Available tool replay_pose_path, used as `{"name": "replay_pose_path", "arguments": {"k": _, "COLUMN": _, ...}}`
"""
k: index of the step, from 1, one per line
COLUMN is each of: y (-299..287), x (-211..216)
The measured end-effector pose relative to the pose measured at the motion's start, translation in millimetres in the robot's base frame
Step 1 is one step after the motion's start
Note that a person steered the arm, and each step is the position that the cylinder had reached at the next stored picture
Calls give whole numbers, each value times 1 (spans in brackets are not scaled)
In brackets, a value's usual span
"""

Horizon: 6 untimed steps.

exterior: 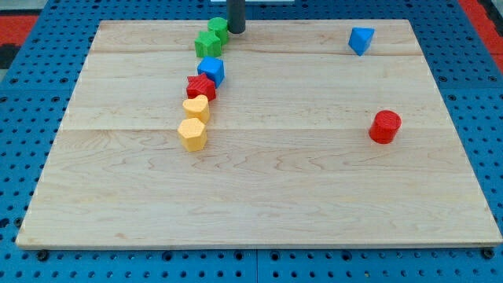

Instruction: Place the green circle at the top of the green star

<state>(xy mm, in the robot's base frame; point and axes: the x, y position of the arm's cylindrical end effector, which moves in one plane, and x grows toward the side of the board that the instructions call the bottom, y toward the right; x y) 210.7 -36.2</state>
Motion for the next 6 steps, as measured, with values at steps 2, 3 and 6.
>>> {"name": "replay_pose_path", "arguments": {"k": 2, "y": -1, "x": -18}}
{"name": "replay_pose_path", "arguments": {"k": 3, "y": -1, "x": -19}}
{"name": "replay_pose_path", "arguments": {"k": 6, "y": -53, "x": -19}}
